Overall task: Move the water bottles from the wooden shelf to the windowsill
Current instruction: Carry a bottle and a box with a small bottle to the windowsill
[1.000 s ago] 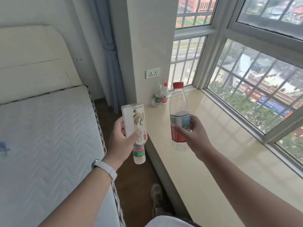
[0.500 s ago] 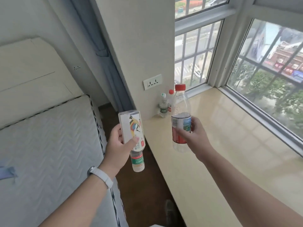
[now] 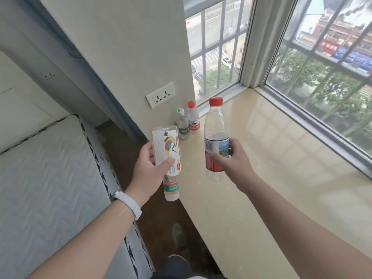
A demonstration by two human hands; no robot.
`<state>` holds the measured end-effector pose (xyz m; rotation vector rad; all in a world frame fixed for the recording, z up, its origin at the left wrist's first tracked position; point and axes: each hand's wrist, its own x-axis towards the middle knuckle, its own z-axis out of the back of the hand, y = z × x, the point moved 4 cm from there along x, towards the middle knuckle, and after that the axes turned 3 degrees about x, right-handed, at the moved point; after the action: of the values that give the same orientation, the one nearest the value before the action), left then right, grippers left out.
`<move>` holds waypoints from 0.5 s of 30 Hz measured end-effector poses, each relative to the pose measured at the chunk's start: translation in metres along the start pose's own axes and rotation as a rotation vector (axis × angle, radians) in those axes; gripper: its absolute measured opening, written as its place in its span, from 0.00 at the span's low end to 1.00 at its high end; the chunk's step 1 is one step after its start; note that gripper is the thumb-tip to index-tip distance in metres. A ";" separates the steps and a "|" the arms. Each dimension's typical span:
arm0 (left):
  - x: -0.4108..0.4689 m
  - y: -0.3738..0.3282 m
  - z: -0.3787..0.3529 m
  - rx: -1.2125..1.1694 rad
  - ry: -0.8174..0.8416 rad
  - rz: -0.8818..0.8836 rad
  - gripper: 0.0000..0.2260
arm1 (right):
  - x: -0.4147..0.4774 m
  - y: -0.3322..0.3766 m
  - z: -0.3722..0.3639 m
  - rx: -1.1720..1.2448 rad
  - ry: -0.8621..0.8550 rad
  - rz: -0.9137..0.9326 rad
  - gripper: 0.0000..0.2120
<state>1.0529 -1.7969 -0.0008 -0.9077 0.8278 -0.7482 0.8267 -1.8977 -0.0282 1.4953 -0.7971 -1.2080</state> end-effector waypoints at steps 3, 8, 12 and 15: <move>0.037 0.012 -0.011 -0.004 0.034 0.032 0.23 | 0.020 -0.018 -0.005 -0.015 -0.030 -0.039 0.22; 0.091 0.056 -0.042 -0.031 0.092 0.137 0.25 | 0.061 -0.053 -0.014 -0.062 -0.098 -0.105 0.22; 0.135 0.094 -0.057 -0.039 0.125 0.219 0.27 | 0.101 -0.080 -0.028 -0.116 -0.139 -0.151 0.23; 0.166 0.118 -0.066 -0.026 0.147 0.268 0.27 | 0.133 -0.095 -0.039 -0.151 -0.164 -0.159 0.24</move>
<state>1.0998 -1.9097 -0.1772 -0.7519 1.0674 -0.5755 0.8924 -1.9821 -0.1583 1.3689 -0.6873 -1.4922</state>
